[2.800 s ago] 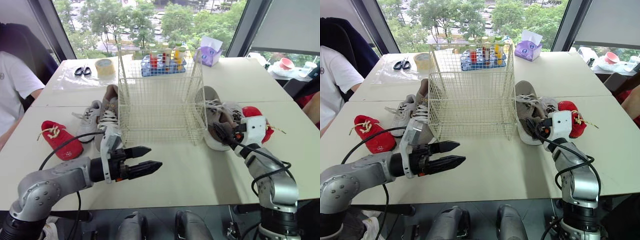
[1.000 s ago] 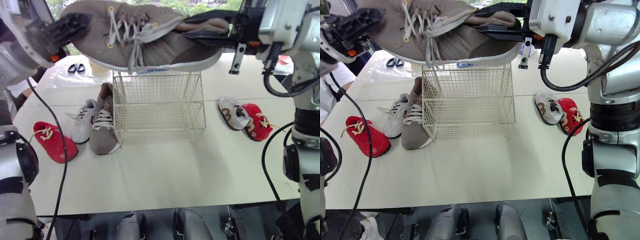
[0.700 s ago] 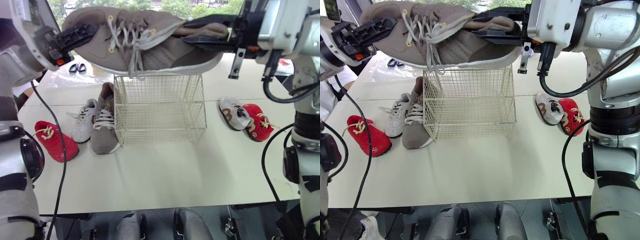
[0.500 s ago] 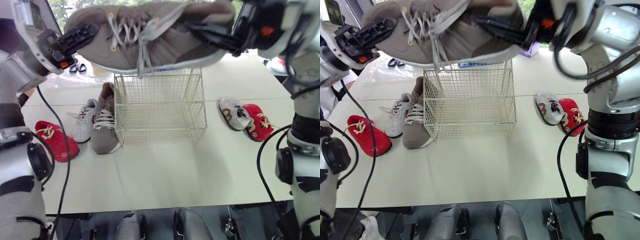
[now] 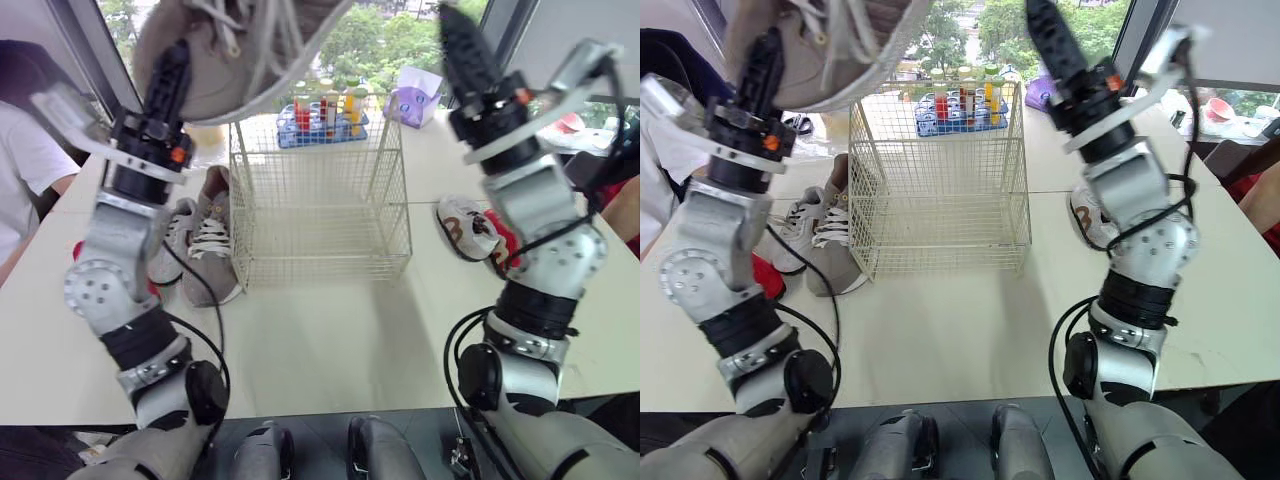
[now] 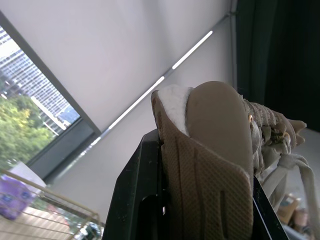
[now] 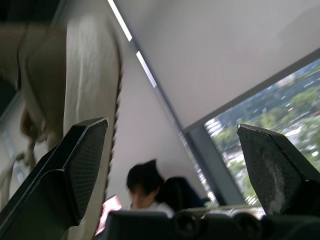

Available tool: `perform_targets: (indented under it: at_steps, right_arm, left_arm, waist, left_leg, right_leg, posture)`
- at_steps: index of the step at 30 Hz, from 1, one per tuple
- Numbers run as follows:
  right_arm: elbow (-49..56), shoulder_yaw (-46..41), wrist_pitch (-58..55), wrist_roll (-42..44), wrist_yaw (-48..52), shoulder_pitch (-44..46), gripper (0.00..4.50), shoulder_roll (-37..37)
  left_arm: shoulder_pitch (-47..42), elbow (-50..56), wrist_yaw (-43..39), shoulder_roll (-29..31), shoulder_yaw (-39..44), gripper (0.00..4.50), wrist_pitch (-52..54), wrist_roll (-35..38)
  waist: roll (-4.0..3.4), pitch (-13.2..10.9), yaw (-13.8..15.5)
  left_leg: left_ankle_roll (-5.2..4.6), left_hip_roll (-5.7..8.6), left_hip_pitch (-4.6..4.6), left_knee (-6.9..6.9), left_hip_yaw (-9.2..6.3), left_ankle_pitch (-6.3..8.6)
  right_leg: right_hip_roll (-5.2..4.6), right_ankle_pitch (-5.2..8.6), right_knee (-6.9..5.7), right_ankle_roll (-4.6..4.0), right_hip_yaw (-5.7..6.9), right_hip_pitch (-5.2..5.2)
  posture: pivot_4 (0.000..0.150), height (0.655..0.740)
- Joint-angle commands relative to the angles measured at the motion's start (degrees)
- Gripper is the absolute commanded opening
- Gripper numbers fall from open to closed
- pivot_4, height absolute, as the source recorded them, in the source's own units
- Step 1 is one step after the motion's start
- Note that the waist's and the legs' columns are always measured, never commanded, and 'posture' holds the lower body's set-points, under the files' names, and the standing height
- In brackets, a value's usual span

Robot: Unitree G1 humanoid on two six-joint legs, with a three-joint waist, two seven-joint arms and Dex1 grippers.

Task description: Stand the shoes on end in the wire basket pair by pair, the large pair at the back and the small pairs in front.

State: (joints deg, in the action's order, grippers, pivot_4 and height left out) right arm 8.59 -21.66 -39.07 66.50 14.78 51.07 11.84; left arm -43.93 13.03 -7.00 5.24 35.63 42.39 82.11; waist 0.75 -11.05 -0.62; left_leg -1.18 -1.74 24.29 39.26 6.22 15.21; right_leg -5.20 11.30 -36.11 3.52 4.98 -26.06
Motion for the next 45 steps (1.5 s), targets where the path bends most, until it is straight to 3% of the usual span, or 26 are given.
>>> perform_targets:
  at_steps: [1, 12, 17, 20, 24, 25, 27, 32, 35, 39, 45]
  right_arm:
    - [1.10, 2.78, 1.33, -0.10, 1.43, 1.91, 4.44, -1.16]
    - [0.99, 6.52, 3.28, -1.07, 3.32, 2.98, 4.44, -2.88]
    - [1.11, 7.59, 3.96, -0.77, 3.73, 3.71, 4.44, -3.98]
    - [1.73, 8.42, 4.29, -1.50, 3.78, 3.07, 3.62, -4.32]
    - [1.92, 8.83, 5.57, -3.55, 3.90, 3.00, 1.86, -4.19]
    - [2.12, 9.06, 5.72, -4.16, 4.07, 2.85, 1.65, -3.92]
    - [2.71, 9.39, 5.79, -4.81, 4.63, 2.47, 1.65, -3.34]
    - [1.86, 7.51, 8.11, -6.06, 7.85, 2.60, 1.64, -0.93]
    - [-1.15, 5.67, 4.53, -1.40, 9.98, 4.69, 1.64, 2.01]
    - [-9.58, 1.45, 9.62, -4.99, 12.46, 12.03, 1.64, 7.25]
    - [-28.37, 4.05, 21.82, -19.33, 29.93, 23.18, 1.64, 20.16]
  left_arm:
    - [1.38, 3.69, -0.34, -1.53, -3.44, 0.47, -3.85, 2.40]
    - [6.88, 4.78, 0.01, -0.02, -9.98, 0.47, -5.96, 3.29]
    - [8.01, 2.92, -0.17, 1.06, -12.77, 0.47, -7.29, -0.54]
    - [7.91, 2.39, -0.39, 1.40, -12.89, 0.47, -8.24, -0.60]
    - [8.08, 2.47, -0.36, 2.40, -13.53, 0.47, -8.05, -0.94]
    - [8.51, 2.94, -0.45, 3.00, -13.85, 0.47, -7.54, -0.89]
    - [9.69, 4.33, -0.86, 4.04, -14.25, 0.47, -6.34, 0.69]
    - [13.05, 8.08, 0.77, 9.08, -14.04, 2.93, -4.50, 2.89]
    - [14.44, 10.02, 1.83, 12.73, -14.76, 4.47, -3.77, 1.67]
    - [19.43, 14.97, 1.46, 18.79, -17.38, 4.47, -1.19, -1.99]
    - [24.38, 21.21, 5.56, 22.34, -15.96, 4.47, -2.57, -0.83]
  waist:
    - [0.00, 0.00, 0.00]
    - [0.01, 0.01, -0.01]
    - [0.01, 0.01, 0.06]
    - [0.01, 0.00, 0.02]
    - [0.01, 0.01, -0.02]
    - [0.01, 0.00, -0.02]
    - [0.01, 0.00, -0.04]
    - [0.00, 0.00, 0.08]
    - [0.00, 0.00, 0.06]
    - [-0.04, -0.03, -0.08]
    - [-0.03, -0.03, 0.07]
  left_leg:
    - [0.00, 0.00, 0.01, 0.00, 0.00, 0.00]
    - [-0.12, -0.03, 0.07, 0.02, -0.05, 0.07]
    - [-0.12, -0.04, 0.07, 0.02, -0.05, 0.07]
    - [-0.14, -0.03, 0.08, 0.02, -0.05, 0.08]
    - [-0.14, -0.04, 0.07, 0.02, -0.05, 0.08]
    - [-0.14, -0.05, 0.07, 0.02, -0.05, 0.08]
    - [-0.14, -0.05, 0.07, 0.01, -0.06, 0.08]
    - [-0.13, -0.08, 0.10, 0.00, -0.05, 0.08]
    - [-0.17, -0.06, 0.09, 0.00, -0.05, 0.10]
    - [-0.19, -0.06, 0.08, -0.03, -0.04, 0.11]
    - [-0.22, -0.06, 0.14, -0.08, -0.01, 0.13]
  right_leg:
    - [0.01, 0.00, 0.01, 0.00, 0.00, 0.00]
    - [0.08, 0.00, 0.10, 0.00, 0.01, 0.01]
    - [0.09, 0.01, 0.11, 0.00, 0.02, 0.01]
    - [0.09, 0.01, 0.12, 0.00, 0.02, 0.01]
    - [0.10, 0.01, 0.11, 0.00, 0.02, 0.00]
    - [0.10, 0.01, 0.11, 0.00, 0.02, 0.00]
    - [0.11, 0.01, 0.11, -0.01, 0.02, 0.00]
    - [0.11, 0.01, 0.11, 0.00, 0.01, -0.05]
    - [0.08, 0.01, 0.13, -0.01, 0.02, -0.02]
    - [0.10, 0.01, 0.09, -0.02, 0.00, -0.07]
    - [0.10, 0.02, 0.22, -0.02, 0.00, -0.11]
  posture:
    - [0.150, 0.7400]
    - [0.150, 0.7400]
    - [0.150, 0.7400]
    - [0.150, 0.7400]
    - [0.150, 0.7400]
    - [0.150, 0.7400]
    - [0.150, 0.7400]
    - [0.150, 0.7400]
    - [0.150, 0.7400]
    - [0.150, 0.7400]
    - [0.150, 0.7400]
